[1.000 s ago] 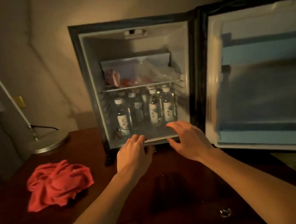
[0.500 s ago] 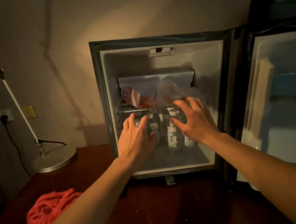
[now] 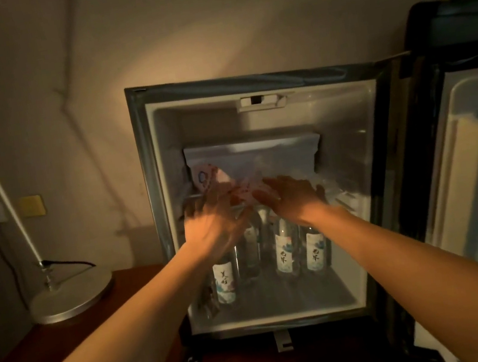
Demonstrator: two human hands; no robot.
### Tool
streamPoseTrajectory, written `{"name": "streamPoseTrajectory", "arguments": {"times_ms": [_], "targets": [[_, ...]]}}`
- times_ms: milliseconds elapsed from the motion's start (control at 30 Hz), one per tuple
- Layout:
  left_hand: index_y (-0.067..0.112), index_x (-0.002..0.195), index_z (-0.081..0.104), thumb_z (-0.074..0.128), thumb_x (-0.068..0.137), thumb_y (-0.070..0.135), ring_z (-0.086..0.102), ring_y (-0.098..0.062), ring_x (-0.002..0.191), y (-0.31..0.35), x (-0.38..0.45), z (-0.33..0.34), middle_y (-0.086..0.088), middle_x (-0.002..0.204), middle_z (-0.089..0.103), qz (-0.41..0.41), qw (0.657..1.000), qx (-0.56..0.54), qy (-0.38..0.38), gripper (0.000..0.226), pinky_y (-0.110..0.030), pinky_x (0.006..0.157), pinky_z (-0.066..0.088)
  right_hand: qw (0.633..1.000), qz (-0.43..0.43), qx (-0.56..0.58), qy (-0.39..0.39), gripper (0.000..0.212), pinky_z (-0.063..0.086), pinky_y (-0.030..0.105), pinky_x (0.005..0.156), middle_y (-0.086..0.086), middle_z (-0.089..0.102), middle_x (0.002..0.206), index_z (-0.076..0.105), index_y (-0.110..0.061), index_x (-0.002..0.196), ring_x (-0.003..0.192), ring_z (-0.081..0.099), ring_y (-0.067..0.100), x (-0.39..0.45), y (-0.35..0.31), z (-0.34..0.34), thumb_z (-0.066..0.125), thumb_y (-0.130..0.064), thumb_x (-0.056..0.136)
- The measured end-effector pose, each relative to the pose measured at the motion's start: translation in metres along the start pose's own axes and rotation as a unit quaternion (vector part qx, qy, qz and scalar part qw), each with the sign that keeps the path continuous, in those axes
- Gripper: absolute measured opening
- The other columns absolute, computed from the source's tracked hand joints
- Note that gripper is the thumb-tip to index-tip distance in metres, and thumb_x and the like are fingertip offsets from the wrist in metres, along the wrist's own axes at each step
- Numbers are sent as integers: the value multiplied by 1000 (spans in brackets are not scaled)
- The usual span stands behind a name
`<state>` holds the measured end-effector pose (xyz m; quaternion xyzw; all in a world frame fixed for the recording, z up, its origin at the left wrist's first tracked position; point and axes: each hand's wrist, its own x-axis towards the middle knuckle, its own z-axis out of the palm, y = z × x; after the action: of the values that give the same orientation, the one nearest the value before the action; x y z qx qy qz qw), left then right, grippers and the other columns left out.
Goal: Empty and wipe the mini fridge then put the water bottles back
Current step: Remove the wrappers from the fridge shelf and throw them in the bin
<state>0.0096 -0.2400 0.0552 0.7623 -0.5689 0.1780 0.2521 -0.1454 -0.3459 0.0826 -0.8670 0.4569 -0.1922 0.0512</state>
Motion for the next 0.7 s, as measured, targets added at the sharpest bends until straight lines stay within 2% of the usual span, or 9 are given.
{"name": "streamPoseTrajectory", "arguments": {"times_ms": [67,133,233,300,367,433,500,600,700], "targets": [[37,146,32,39,90,68,43,-26,133,0,-1,4,4,153,38,-1,1000,-25,15,63,-44,111,29,1000,3,-10,18,66,24,55,109,-3,50,144,49,-38,136,132,45,29,2,0,7,24,-77,88],[33,137,45,42,90,63,52,-25,124,0,-2,7,4,146,46,3,999,-26,44,55,-44,105,38,997,7,-11,72,58,35,46,98,-3,66,122,62,-31,116,116,57,24,-1,0,9,30,-71,92],[24,120,56,52,89,51,62,-27,106,2,-5,4,0,128,58,12,997,-22,79,41,-42,90,50,992,4,39,123,30,46,34,74,3,69,98,60,-23,88,94,64,26,-9,1,0,45,-48,95],[17,112,61,61,87,40,62,-32,100,5,-10,2,-6,119,62,51,994,5,98,34,-42,86,48,989,-14,68,131,19,40,29,63,7,65,89,54,-21,77,86,63,28,-15,3,-6,52,-32,92],[12,110,66,68,83,27,62,-36,100,7,-15,0,-10,118,63,94,989,29,107,31,-44,89,47,986,-42,71,144,22,34,26,56,4,59,80,50,-21,67,79,61,27,-24,6,-9,60,-25,87],[11,108,67,72,80,19,64,-34,101,10,-21,-7,-9,115,66,114,985,43,120,30,-43,91,46,977,-72,88,179,20,32,22,54,1,59,76,58,-20,67,75,61,25,-36,8,-11,69,-21,84],[12,100,66,76,77,14,65,-32,96,13,-27,-17,-7,105,68,134,980,32,144,25,-42,87,46,967,-101,102,211,9,36,23,63,4,63,83,68,-10,80,77,61,24,-48,10,-14,74,-16,83],[11,98,61,74,78,8,64,-32,82,22,-42,-35,-9,95,65,142,979,-42,143,24,-40,72,48,960,-140,95,223,14,33,26,67,2,53,85,60,-12,81,77,52,20,-74,13,-20,73,-15,83],[11,108,55,66,86,11,61,-33,77,26,-59,-38,-8,99,60,123,984,-69,106,25,-40,60,48,964,-129,76,220,6,34,29,67,11,63,91,57,-9,85,80,57,25,-94,21,-19,63,-8,87]]}}
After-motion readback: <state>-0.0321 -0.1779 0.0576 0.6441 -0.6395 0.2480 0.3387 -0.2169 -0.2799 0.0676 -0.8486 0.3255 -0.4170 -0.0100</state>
